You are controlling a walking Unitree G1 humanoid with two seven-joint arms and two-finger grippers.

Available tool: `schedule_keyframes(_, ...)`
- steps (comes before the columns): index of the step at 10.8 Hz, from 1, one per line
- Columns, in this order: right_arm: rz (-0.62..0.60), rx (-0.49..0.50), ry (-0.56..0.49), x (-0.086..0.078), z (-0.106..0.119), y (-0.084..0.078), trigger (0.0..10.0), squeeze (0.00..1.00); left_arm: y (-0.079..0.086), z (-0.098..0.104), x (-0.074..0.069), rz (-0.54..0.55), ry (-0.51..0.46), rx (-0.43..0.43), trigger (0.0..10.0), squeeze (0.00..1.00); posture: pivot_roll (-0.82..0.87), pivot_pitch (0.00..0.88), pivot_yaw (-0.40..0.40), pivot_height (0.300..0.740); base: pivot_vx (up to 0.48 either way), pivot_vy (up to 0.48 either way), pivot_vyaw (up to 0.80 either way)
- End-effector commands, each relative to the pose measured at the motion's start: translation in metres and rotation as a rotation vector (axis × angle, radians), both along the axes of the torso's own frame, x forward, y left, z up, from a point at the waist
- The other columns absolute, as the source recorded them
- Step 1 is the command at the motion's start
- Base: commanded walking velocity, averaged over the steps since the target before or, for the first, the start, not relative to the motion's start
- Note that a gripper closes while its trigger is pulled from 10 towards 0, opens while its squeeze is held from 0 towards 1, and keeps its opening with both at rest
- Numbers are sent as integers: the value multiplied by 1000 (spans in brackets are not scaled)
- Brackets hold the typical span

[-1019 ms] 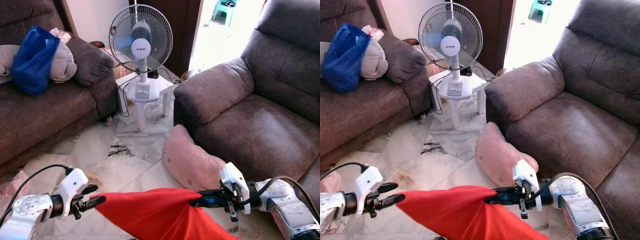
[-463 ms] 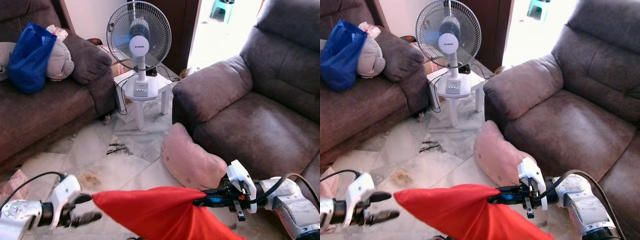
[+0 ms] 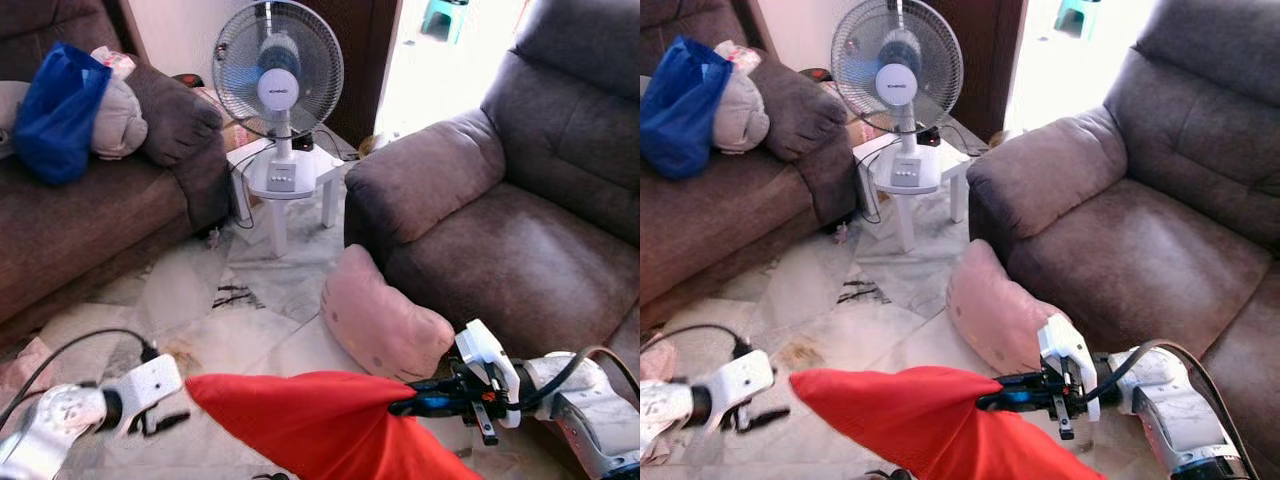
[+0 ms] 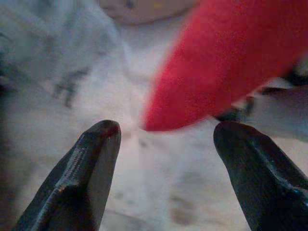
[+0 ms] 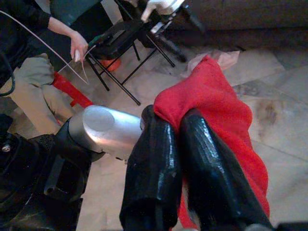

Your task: Move the pillow to the sofa from floor

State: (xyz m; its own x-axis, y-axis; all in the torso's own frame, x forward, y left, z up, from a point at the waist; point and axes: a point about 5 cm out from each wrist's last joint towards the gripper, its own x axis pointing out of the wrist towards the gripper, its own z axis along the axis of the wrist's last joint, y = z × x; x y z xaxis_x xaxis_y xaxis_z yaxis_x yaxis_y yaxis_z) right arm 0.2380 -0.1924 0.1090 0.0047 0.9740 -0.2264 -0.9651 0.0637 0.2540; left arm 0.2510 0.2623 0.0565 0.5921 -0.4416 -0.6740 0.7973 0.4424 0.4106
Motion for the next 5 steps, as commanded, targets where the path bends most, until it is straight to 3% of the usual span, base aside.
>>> schedule_keyframes(1, 47, 81, -85, 2, 23, 1, 10000, 0, 0, -2, 1, -7, -24, 9, 10000, 0, 14, 108, -32, 740, 0, 0, 0)
schedule_keyframes(2, 67, 88, -85, -1, 25, 3, 10000, 0, -5, -3, 3, -8, -32, -56, 10000, 0, 14, 108, -32, 740, 0, 0, 0)
schedule_keyframes(3, 82, 93, -85, -3, 25, 4, 10000, 0, -11, -7, 2, 7, 23, -149, 10000, 0, 1, 110, -36, 740, 0, 0, 0)
schedule_keyframes(5, 90, 105, -80, -5, 28, 6, 10000, 0, -22, -7, 0, 46, 148, -412, 10000, 0, -7, 113, -39, 740, 0, 0, 0)
